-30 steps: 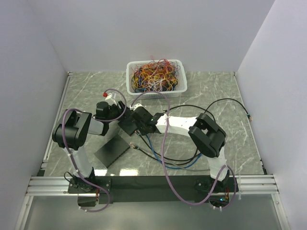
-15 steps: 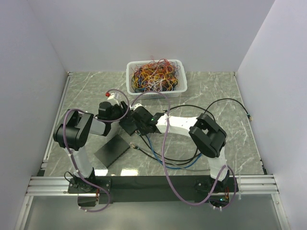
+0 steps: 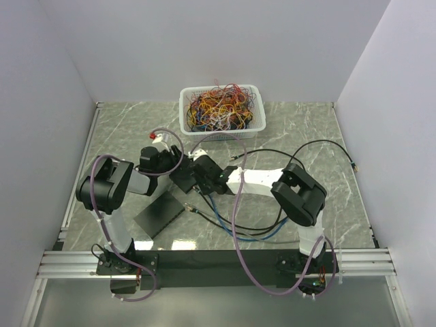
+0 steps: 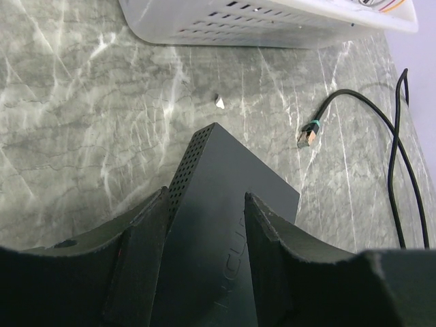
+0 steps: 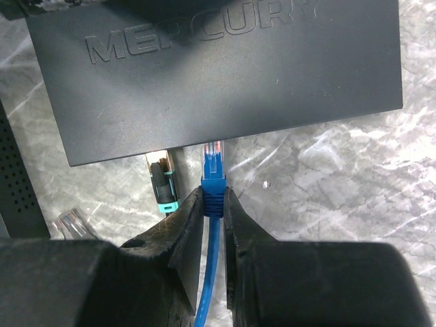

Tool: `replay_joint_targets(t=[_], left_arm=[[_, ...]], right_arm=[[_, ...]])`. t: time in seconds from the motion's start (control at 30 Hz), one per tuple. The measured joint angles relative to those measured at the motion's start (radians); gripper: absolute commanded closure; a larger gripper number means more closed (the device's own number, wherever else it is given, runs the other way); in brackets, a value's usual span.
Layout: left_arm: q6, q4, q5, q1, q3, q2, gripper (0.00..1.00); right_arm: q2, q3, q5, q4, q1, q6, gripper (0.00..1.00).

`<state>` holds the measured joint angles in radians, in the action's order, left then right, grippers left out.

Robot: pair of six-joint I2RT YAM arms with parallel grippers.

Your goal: Insert the plug into the switch port

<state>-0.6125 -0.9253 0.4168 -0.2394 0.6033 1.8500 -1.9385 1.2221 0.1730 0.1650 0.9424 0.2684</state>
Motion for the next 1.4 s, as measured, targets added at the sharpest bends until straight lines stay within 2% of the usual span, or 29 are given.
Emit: replay_joint_targets(t=[0.47,0.8,1.4], left_arm=[[0.026,-0.005,-0.049,-0.064,0.002,0.001,0.48],[0.014,-0.074,-0.075,-0.117,0.008,0.040,0.48],[-0.027,-0.127,-0.103,-0.144,0.015,0.064,0.49]], right_arm=[[0.053,-0.082,0.003,-0.046,0.000,-0.001,1.00],[0.070,-0.115,0.010,-0.063,0.000,-0.005,1.00],[0.077,-0.130,0.006,-0.083,-0.003,0.000,1.00]])
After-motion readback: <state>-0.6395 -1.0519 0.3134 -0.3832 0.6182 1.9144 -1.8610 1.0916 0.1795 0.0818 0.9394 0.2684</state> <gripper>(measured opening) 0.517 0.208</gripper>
